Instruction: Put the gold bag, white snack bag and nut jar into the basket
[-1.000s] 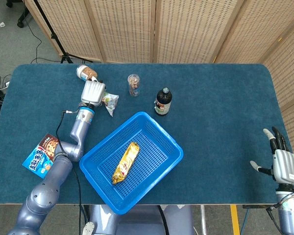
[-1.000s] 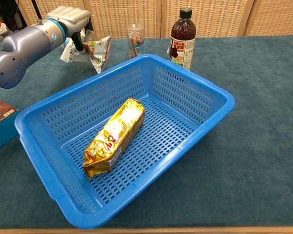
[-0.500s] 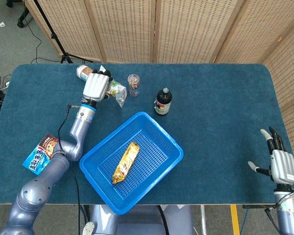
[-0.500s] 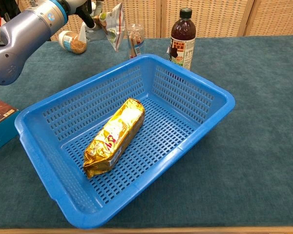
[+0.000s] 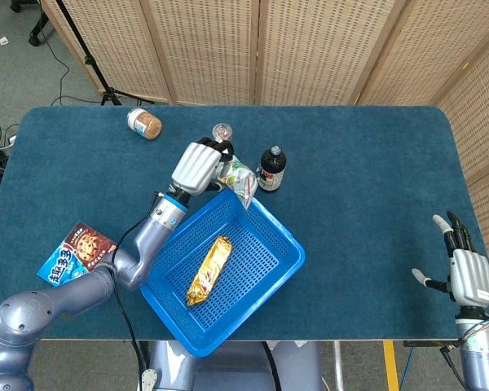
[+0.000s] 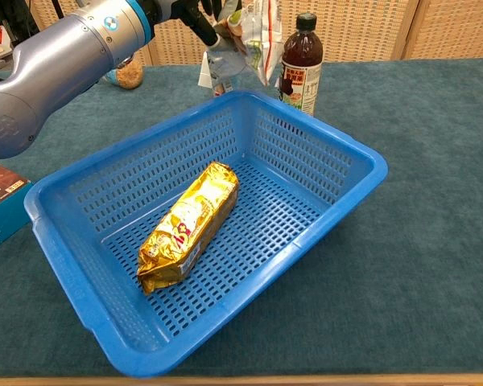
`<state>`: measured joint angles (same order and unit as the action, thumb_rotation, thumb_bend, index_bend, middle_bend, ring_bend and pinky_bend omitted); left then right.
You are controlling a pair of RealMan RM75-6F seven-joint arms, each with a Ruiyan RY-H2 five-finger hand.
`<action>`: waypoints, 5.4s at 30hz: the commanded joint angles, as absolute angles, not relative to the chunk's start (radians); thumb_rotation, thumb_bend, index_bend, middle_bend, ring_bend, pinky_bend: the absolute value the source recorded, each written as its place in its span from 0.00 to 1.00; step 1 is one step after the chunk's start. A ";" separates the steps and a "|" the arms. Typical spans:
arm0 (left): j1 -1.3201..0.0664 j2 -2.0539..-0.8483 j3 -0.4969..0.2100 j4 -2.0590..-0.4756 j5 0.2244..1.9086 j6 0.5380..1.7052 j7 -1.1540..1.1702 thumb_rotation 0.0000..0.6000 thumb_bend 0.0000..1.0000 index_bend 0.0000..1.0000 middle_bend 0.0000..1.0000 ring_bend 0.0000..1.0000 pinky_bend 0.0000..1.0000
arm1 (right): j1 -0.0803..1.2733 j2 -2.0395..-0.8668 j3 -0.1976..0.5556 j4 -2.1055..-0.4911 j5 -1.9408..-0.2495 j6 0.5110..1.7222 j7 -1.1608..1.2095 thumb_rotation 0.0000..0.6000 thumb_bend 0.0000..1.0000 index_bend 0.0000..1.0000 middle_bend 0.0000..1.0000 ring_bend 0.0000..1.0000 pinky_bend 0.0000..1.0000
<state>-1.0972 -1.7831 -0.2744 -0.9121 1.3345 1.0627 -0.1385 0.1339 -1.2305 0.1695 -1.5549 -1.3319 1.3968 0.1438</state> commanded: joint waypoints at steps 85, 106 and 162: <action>-1.237 -1.903 -0.351 -0.437 0.844 0.456 0.073 1.00 0.07 0.00 0.00 0.00 0.05 | 0.144 -1.256 0.173 -1.506 -1.289 1.345 0.162 1.00 0.16 0.09 0.00 0.00 0.28; -1.347 -2.052 -0.354 -0.157 1.013 0.378 -0.150 1.00 0.08 0.00 0.00 0.00 0.05 | 0.147 -1.254 0.181 -1.470 -1.252 1.298 0.208 1.00 0.16 0.09 0.00 0.00 0.28; -1.253 -1.711 -0.265 -0.568 1.153 0.085 -0.122 1.00 0.10 0.02 0.00 0.00 0.05 | 0.137 -1.242 0.186 -1.505 -1.290 1.340 0.213 1.00 0.16 0.09 0.00 0.00 0.28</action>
<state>-1.2887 -1.8359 -0.2952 -0.4061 1.1537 0.1628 -0.1323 0.1371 -1.2422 0.1856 -1.5043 -1.2894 1.3387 0.2134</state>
